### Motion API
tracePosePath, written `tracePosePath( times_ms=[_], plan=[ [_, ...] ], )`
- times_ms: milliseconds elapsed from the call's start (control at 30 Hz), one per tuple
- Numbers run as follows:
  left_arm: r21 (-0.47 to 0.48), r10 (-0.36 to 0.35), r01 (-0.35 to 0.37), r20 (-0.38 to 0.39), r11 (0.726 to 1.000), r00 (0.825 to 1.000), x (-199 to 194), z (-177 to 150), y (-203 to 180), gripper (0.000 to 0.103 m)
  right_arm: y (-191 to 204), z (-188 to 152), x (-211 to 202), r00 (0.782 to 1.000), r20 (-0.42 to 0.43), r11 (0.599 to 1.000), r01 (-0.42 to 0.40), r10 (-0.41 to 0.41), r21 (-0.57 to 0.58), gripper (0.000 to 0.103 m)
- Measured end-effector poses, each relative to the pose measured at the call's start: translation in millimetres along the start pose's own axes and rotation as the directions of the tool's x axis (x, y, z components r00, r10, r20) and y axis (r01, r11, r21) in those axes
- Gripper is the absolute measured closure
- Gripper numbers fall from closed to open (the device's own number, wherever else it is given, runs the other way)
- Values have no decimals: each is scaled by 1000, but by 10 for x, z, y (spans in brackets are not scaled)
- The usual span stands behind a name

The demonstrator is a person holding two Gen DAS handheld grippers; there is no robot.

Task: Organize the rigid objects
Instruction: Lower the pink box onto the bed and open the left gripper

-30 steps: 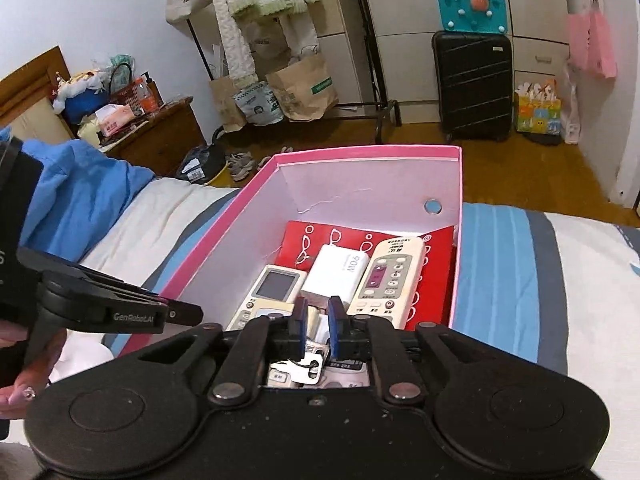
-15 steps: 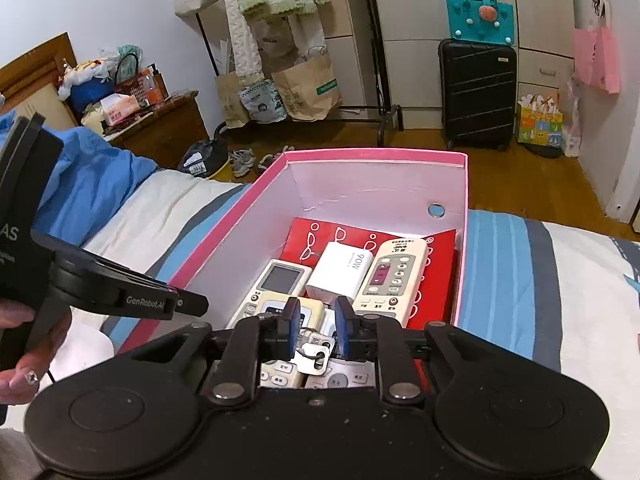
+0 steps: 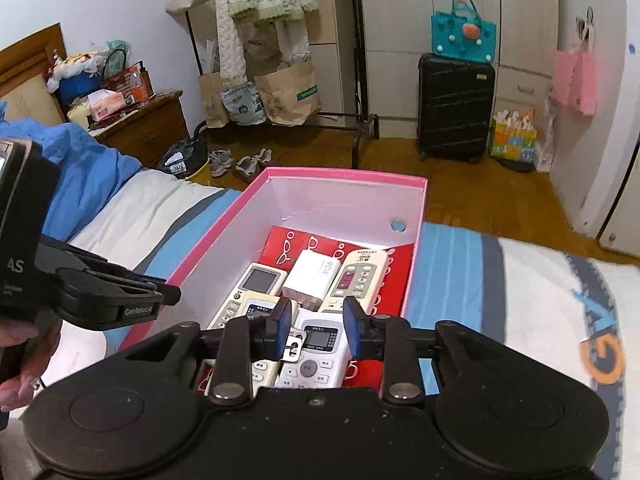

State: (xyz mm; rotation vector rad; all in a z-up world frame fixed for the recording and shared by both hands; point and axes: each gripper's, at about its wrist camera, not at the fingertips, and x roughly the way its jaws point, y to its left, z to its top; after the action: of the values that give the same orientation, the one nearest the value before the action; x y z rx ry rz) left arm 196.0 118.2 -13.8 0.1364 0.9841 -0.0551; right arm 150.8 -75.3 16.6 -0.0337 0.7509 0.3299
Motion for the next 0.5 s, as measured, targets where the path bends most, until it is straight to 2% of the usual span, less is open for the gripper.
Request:
tracePosePath(
  times_ms=[67,167,233,267,367,500],
  plan=[
    [16,12,-12,27,1000,1000,-127,-24,-51,96,25,11,-127,1000,8,999,16,-16,-30,66],
    [19,-33,32,42,999,999,-295,-69,-107,88,25,-11,-344,999,24,998,35,-34,-56,61],
    [17,-40,39,40,999,998,-383,-112,-168,65,-6,-72,-450,998,29,996,61,-59,-70,60],
    [16,-43,42,46,999,998,-427,-138,-195,62,-15,-94,-486,997,34,994,78,-76,-72,60],
    [13,-58,57,47,998,997,-537,-214,-268,59,-90,-191,-615,994,47,993,105,-103,-58,60],
    [-1,-64,64,53,998,997,-700,-343,-372,48,-186,-289,-836,991,81,994,107,-105,-19,58]
  ],
)
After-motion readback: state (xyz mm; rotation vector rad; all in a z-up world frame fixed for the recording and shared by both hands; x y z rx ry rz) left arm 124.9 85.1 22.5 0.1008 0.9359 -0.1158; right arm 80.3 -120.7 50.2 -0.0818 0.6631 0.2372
